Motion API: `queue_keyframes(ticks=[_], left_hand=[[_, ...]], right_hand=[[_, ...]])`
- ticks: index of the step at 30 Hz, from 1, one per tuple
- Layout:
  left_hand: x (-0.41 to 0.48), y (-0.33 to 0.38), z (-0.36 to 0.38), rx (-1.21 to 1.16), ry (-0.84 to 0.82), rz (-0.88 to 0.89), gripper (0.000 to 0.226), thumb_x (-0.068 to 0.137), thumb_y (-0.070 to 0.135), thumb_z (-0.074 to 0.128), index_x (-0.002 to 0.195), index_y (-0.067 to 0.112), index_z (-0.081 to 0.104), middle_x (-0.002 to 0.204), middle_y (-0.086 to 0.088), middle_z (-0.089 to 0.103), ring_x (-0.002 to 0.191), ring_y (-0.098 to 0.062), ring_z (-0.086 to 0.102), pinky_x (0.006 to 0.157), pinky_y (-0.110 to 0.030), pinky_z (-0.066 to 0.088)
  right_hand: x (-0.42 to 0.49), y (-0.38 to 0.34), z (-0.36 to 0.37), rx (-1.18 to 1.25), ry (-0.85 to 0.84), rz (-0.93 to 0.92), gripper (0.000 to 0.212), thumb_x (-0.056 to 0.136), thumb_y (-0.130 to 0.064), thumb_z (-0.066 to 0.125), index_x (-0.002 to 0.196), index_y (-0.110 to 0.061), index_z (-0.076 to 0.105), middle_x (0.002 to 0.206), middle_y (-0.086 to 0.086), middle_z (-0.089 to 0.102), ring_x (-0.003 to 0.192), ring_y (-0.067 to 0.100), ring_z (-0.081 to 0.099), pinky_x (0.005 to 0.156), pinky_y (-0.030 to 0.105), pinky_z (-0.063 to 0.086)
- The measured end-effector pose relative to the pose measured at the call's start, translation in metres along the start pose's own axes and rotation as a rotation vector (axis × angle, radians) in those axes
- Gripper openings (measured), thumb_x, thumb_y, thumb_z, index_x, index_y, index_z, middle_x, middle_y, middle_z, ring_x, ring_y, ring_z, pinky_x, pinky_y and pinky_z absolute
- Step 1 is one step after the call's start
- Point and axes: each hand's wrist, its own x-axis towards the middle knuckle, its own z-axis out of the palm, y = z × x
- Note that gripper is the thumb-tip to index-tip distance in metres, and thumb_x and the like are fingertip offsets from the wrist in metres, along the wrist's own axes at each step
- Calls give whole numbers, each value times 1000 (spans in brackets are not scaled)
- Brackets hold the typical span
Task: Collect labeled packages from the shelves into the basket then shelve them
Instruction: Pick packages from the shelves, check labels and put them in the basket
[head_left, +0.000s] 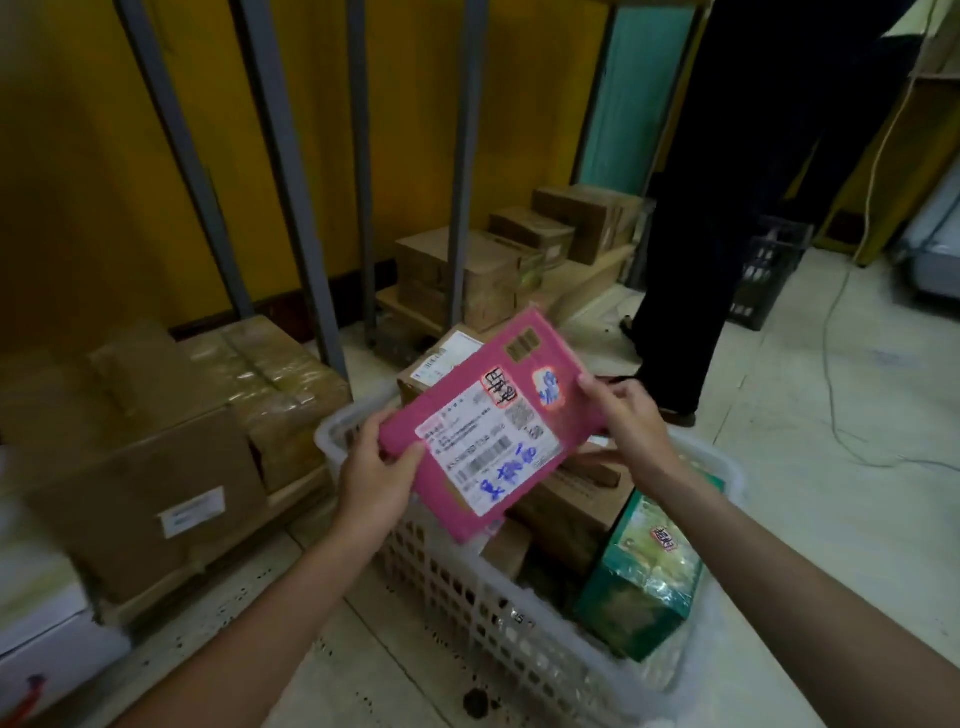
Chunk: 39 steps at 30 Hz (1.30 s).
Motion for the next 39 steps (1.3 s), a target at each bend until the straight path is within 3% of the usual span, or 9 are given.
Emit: queue_keyframes(ticks=[5,7,11,16,20,23,27,34,39], left_hand=[[38,10,-7,70,38,50,30,93,19,46,118,36,42,94,16,50,71,0,58,51,-18,49],[44,16,-8,110,-34,79,25,95,23,44,115,38,42,100,9,54,73,-6,62,56,-26,52],[48,21,-7,127,20,212,38,93,22,49,128,31,36,121,8,47,88,-8,61,67,-33,55],[34,4,-15,125,-28,139,51,82,28,66,126,32,40,110,8,58,86,-5,65,63,-26,57],[12,-25,-30,393,-67,266,77,75,27,74,138,29,31,128,10,35,117,-2,37,89,-18,36],[8,-33,-32,461,45,309,61,79,25,70,134,23,41,142,-4,27,129,-11,27,99,-22,24],[8,-37,-30,495,98,260,56,76,26,73,127,22,50,145,-10,24,131,-19,28,98,-22,24],[13,-34,-38,530,106,320,63,68,38,76,123,31,46,141,-5,25,130,-22,29,95,-29,29],[18,-25,-34,518,43,326,65,66,37,78,118,28,40,141,-4,23,128,-23,31,92,-31,33]], right_hand=[[8,23,-5,-405,-64,-190,54,68,-63,62,70,-9,58,99,2,62,78,8,57,56,17,46],[13,22,-1,-324,-112,-195,47,63,-57,70,93,-22,59,111,-3,61,85,1,61,55,9,44],[25,22,6,-217,-353,-134,113,54,-52,79,142,-50,9,107,-17,63,85,5,69,65,27,57],[26,32,21,-274,-350,-152,34,77,-38,70,106,-23,62,98,1,69,80,13,71,56,37,60],[26,34,28,-285,-365,-24,33,85,-37,63,104,-10,62,86,4,70,70,14,71,58,32,60],[29,28,37,-352,-378,57,24,84,-37,65,87,-13,62,84,7,70,69,22,72,60,35,60],[29,25,50,-483,-392,-20,23,87,-34,63,81,-12,64,70,2,68,48,11,67,42,17,50],[45,22,40,-489,-538,-49,31,86,-36,64,83,-6,70,83,14,73,70,32,71,68,40,60],[60,21,33,-465,-651,16,26,82,-36,66,74,-12,71,75,5,75,66,23,71,58,29,59]])
